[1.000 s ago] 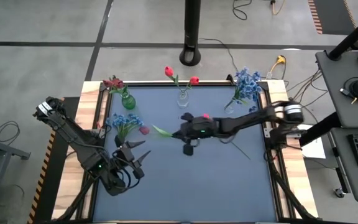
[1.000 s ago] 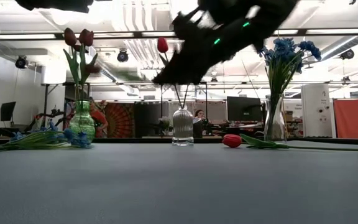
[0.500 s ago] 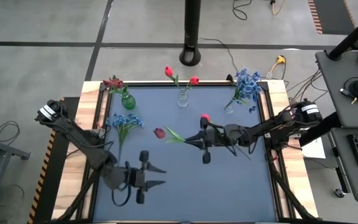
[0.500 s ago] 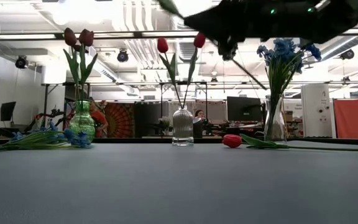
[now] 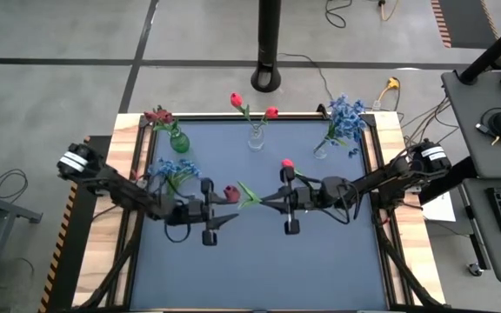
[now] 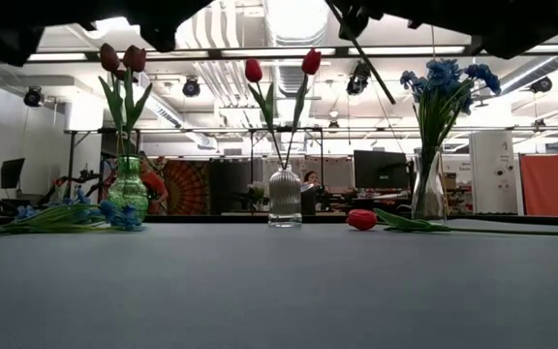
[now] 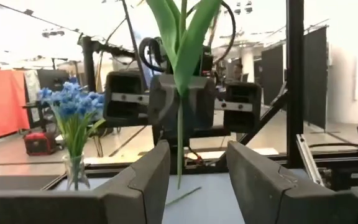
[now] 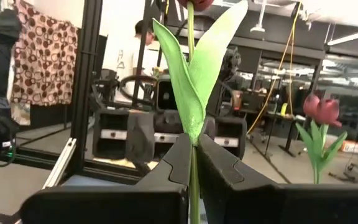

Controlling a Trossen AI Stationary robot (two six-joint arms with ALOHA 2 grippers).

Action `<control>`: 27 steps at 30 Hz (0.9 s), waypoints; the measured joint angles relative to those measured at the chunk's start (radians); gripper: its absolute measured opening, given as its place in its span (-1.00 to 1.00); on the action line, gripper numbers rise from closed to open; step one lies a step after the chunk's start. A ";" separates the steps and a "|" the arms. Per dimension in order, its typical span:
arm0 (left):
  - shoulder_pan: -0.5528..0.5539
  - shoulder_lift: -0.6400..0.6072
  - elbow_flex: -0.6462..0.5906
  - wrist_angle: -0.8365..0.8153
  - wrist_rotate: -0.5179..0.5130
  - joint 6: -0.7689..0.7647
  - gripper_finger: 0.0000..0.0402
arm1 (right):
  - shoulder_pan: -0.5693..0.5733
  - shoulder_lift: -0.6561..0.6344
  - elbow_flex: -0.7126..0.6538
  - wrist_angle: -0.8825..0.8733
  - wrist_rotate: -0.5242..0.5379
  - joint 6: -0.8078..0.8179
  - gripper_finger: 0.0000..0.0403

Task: Sort flowers into vase by color
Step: Put the dark red flower into the green vase

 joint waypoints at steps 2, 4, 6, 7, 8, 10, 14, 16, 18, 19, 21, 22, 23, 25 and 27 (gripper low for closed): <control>0.013 0.033 0.014 0.037 0.007 0.004 -0.25 | 0.000 0.000 0.003 -0.001 0.000 -0.012 -0.94; 0.023 0.056 0.037 0.059 0.011 0.004 -0.18 | 0.000 0.000 0.004 -0.008 0.001 -0.013 -0.94; 0.032 0.077 0.073 0.063 0.012 0.015 -0.10 | 0.000 0.000 0.007 -0.011 0.014 -0.016 -0.94; 0.036 0.084 0.086 0.063 0.011 0.025 -0.05 | 0.000 0.000 0.007 -0.014 0.024 -0.021 -0.94; 0.040 0.092 0.100 0.061 0.011 0.036 0.00 | 0.000 0.000 0.007 -0.016 0.031 -0.025 -0.94; 0.046 0.103 0.129 0.062 -0.005 0.055 0.08 | 0.000 0.000 0.006 -0.022 0.041 -0.031 -0.94; 0.068 0.112 0.171 0.062 -0.030 0.077 0.20 | 0.000 0.000 0.006 -0.023 0.042 -0.039 -0.94; 0.082 0.117 0.190 0.060 -0.031 0.079 0.22 | 0.000 0.000 0.006 -0.025 0.042 -0.039 -0.94; 0.094 0.121 0.207 0.060 -0.030 0.080 0.23 | 0.000 0.000 0.006 -0.027 0.042 -0.039 -0.94; 0.100 0.124 0.216 0.052 -0.021 0.080 0.23 | 0.000 0.000 0.006 -0.030 0.042 -0.039 -0.94; 0.109 0.135 0.230 0.044 0.018 0.080 0.23 | 0.000 0.000 0.006 -0.033 0.042 -0.040 -0.94; 0.113 0.140 0.237 0.043 0.042 0.081 0.22 | 0.000 0.000 0.006 -0.034 0.042 -0.039 -0.94; 0.116 0.146 0.246 0.044 0.062 0.083 0.21 | 0.000 0.000 0.006 -0.037 0.042 -0.039 -0.94; 0.120 0.154 0.259 0.044 0.071 0.086 0.17 | 0.000 0.000 0.006 -0.038 0.042 -0.039 -0.94; 0.122 0.161 0.266 0.044 0.073 0.091 0.11 | 0.000 0.000 0.006 -0.038 0.043 -0.043 -0.94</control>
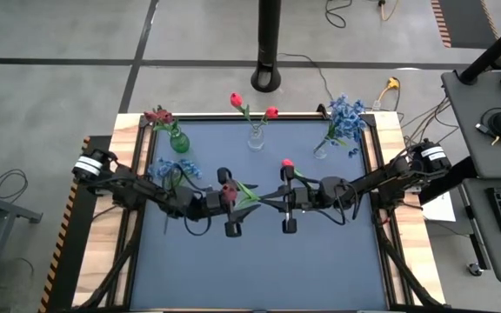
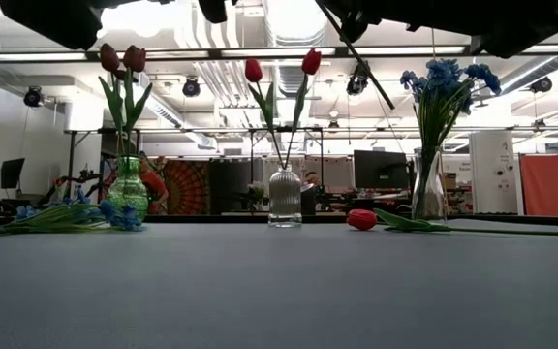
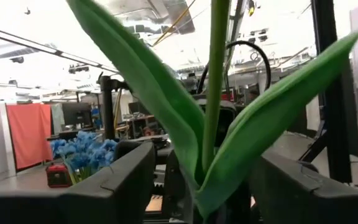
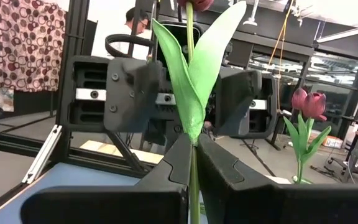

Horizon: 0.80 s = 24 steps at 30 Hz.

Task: Sort flowers into vase by color
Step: Put the dark red flower into the green vase

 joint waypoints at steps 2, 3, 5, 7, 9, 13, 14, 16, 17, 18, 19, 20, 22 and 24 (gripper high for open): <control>0.001 0.003 0.002 -0.001 0.000 0.009 0.01 | 0.000 0.000 0.000 0.000 0.000 -0.003 -0.94; 0.001 0.004 0.004 0.000 0.000 0.010 -0.05 | 0.000 0.000 0.000 0.000 0.000 -0.003 -0.94; 0.001 0.004 0.005 0.000 0.000 0.010 -0.18 | 0.000 0.000 0.000 0.000 0.000 -0.003 -0.94; 0.001 0.004 0.003 0.000 0.000 0.010 -0.33 | 0.000 0.000 0.000 0.000 0.000 -0.003 -0.94; 0.001 0.004 0.001 0.001 0.000 0.010 -0.49 | 0.000 0.000 0.000 0.004 0.000 -0.003 -0.94; 0.001 0.004 -0.001 0.006 0.000 0.010 -0.77 | 0.000 0.000 -0.001 0.023 0.003 -0.002 -0.94; 0.001 0.003 -0.001 0.006 0.000 0.010 -0.83 | 0.000 0.000 0.000 0.023 0.003 -0.002 -0.93; 0.001 0.003 -0.001 0.006 0.000 0.010 -0.93 | 0.000 0.000 0.002 0.023 0.004 0.001 -0.91; 0.001 0.003 0.000 0.006 0.000 0.010 -0.96 | 0.000 0.000 0.002 0.023 0.004 0.004 -0.88; 0.001 0.002 0.001 0.006 0.000 0.010 -0.97 | 0.000 0.000 0.002 0.024 0.003 0.006 -0.85; 0.001 0.002 0.001 0.006 0.000 0.010 -0.97 | 0.000 0.000 0.003 0.024 0.003 0.006 -0.81; 0.001 0.002 0.001 0.005 -0.001 0.010 -0.97 | 0.000 0.000 0.003 0.024 0.003 0.010 -0.77; 0.001 0.001 0.000 0.001 -0.014 0.010 -0.94 | 0.000 0.000 0.003 0.026 0.002 0.026 -0.66; 0.001 -0.001 0.000 0.001 -0.050 0.010 -0.93 | 0.000 0.000 0.003 0.024 0.003 0.032 -0.56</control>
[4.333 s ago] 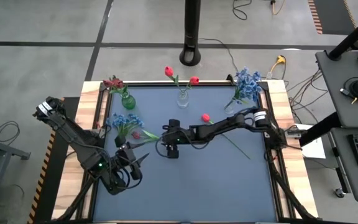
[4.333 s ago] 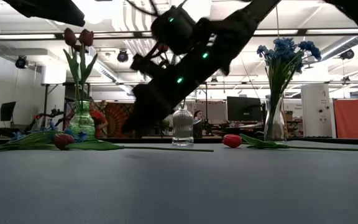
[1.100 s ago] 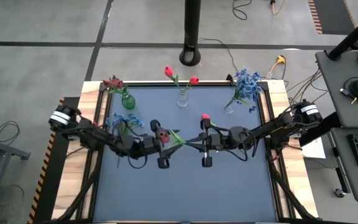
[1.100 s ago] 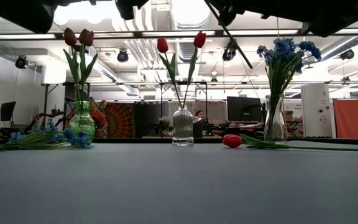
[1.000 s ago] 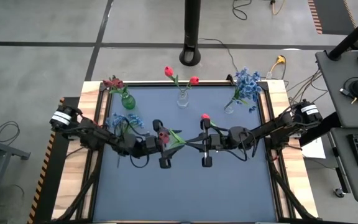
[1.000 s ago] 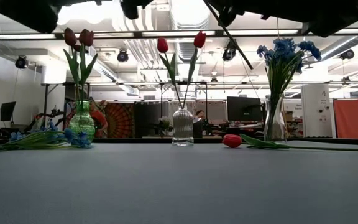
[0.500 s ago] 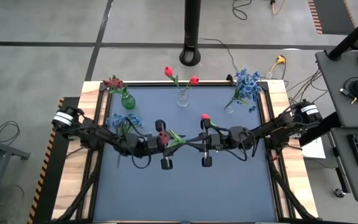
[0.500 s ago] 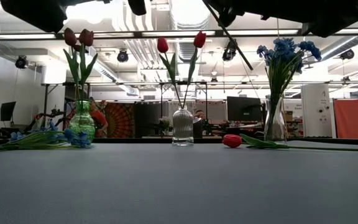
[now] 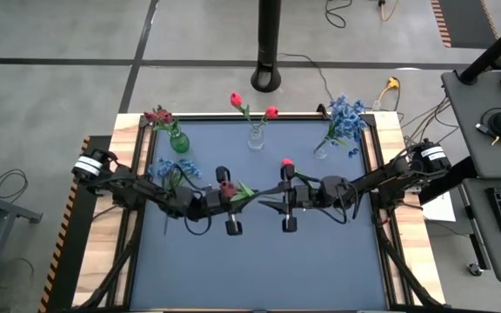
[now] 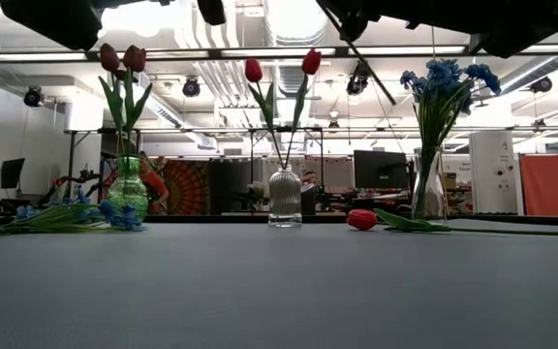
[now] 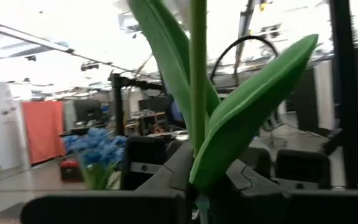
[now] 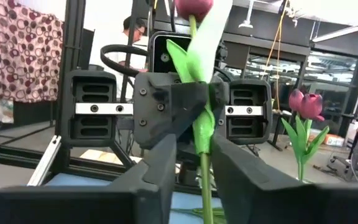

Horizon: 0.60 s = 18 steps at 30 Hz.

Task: Sort flowers into vase by color
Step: Put the dark red flower into the green vase

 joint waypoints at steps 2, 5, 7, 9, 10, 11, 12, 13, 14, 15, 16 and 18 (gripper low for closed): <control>0.000 -0.004 -0.002 -0.002 -0.036 0.000 -0.93 | -0.001 -0.001 0.000 -0.002 0.004 0.000 -0.46; 0.000 -0.031 -0.009 -0.042 -0.068 0.000 -0.95 | 0.000 -0.015 0.000 -0.013 0.025 0.012 -0.35; -0.002 -0.053 -0.010 -0.081 -0.105 -0.001 -0.95 | 0.001 -0.036 0.001 -0.050 0.062 0.022 -0.29; -0.006 -0.081 -0.011 -0.130 -0.168 -0.003 -0.95 | 0.001 -0.061 0.001 -0.101 0.100 0.027 -0.23; -0.008 -0.099 -0.011 -0.163 -0.202 -0.003 -0.96 | 0.000 -0.076 0.001 -0.134 0.117 0.027 -0.21; -0.008 -0.120 -0.011 -0.204 -0.234 -0.003 -0.96 | 0.000 -0.091 0.001 -0.165 0.130 0.026 -0.19; -0.009 -0.140 -0.011 -0.248 -0.263 -0.009 -0.96 | 0.000 -0.107 0.001 -0.190 0.133 0.026 -0.17; -0.010 -0.162 -0.011 -0.303 -0.295 -0.020 -0.96 | 0.000 -0.131 0.001 -0.223 0.138 0.027 -0.15; -0.010 -0.186 -0.012 -0.358 -0.320 -0.036 -0.96 | 0.000 -0.151 0.001 -0.255 0.145 0.028 -0.13; -0.010 -0.211 -0.012 -0.413 -0.342 -0.057 -0.96 | 0.000 -0.173 0.001 -0.288 0.154 0.029 -0.11; -0.011 -0.238 -0.012 -0.470 -0.363 -0.076 -0.96 | 0.000 -0.197 0.001 -0.331 0.158 0.029 -0.10; -0.011 -0.293 -0.012 -0.576 -0.389 -0.127 -0.96 | 0.000 -0.237 0.001 -0.405 0.162 0.046 -0.07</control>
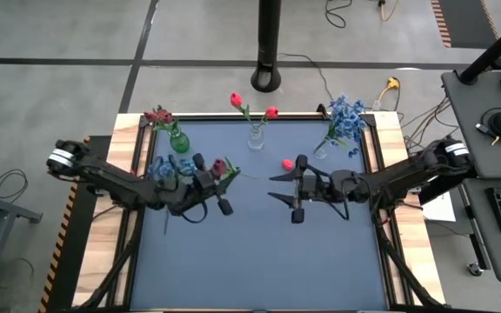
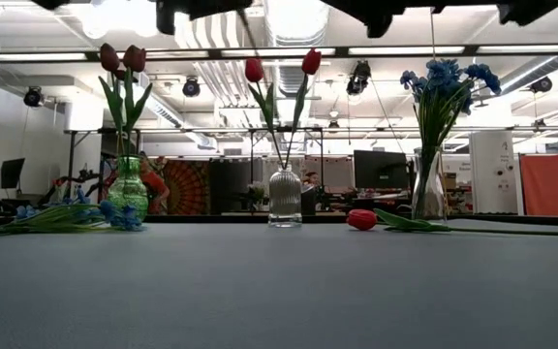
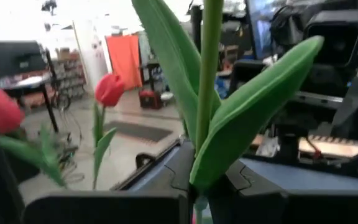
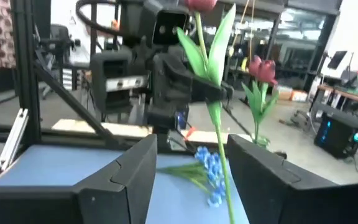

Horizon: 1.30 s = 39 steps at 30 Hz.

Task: Sort flowers into vase by color
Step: Put the dark red flower into the green vase

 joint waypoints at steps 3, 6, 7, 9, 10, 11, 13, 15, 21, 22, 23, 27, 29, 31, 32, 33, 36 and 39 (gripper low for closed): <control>0.000 -0.081 0.000 -0.152 -0.008 -0.064 -0.96 | 0.000 -0.056 0.000 -0.101 0.002 0.024 -0.04; 0.000 -0.162 0.000 -0.274 -0.010 -0.103 -0.96 | 0.000 -0.098 0.000 -0.203 0.002 0.051 -0.03; 0.000 -0.190 0.000 -0.315 -0.022 -0.109 -0.96 | 0.000 -0.108 0.000 -0.232 0.002 0.057 -0.03; 0.000 -0.239 0.000 -0.375 -0.061 -0.121 -0.96 | 0.000 -0.123 -0.001 -0.257 0.002 0.070 -0.03; 0.000 -0.263 0.000 -0.408 -0.087 -0.126 -0.96 | 0.000 -0.127 -0.001 -0.266 0.003 0.071 -0.03; 0.000 -0.287 0.000 -0.430 -0.109 -0.129 -0.96 | 0.000 -0.128 -0.001 -0.267 0.003 0.071 -0.03; 0.000 -0.335 0.000 -0.471 -0.139 -0.132 -0.96 | 0.000 -0.127 -0.001 -0.268 0.003 0.071 -0.03; 0.002 -0.381 0.000 -0.490 -0.140 -0.139 -0.96 | 0.000 -0.122 -0.001 -0.266 0.003 0.070 -0.03; 0.009 -0.484 0.000 -0.500 -0.189 -0.154 -0.96 | -0.001 -0.113 -0.001 -0.262 0.018 0.067 -0.03; 0.014 -0.494 0.000 -0.502 -0.216 -0.154 -0.96 | -0.001 -0.113 -0.001 -0.262 0.019 0.067 -0.03; 0.021 -0.503 0.000 -0.508 -0.239 -0.147 -0.96 | -0.001 -0.113 -0.001 -0.260 0.019 0.067 -0.03; 0.059 -0.525 0.016 -0.590 -0.251 -0.139 -0.96 | -0.003 -0.113 -0.001 -0.243 0.019 0.058 -0.03; 0.075 -0.518 0.057 -0.701 -0.251 -0.171 -0.96 | -0.003 -0.113 -0.001 -0.241 0.019 0.057 -0.03; 0.087 -0.504 0.120 -0.844 -0.249 -0.231 -0.96 | -0.003 -0.113 -0.001 -0.239 0.019 0.057 -0.03; 0.090 -0.495 0.160 -0.918 -0.249 -0.266 -0.96 | -0.003 -0.113 -0.001 -0.239 0.019 0.057 -0.03; 0.091 -0.486 0.200 -0.989 -0.245 -0.300 -0.96 | -0.003 -0.113 -0.001 -0.239 0.019 0.057 -0.03; 0.093 -0.453 0.327 -1.184 -0.232 -0.384 -0.96 | -0.007 -0.113 -0.001 -0.238 0.019 0.057 -0.03; 0.093 -0.421 0.408 -1.328 -0.229 -0.448 -0.96 | -0.014 -0.113 -0.001 -0.232 0.019 0.058 -0.03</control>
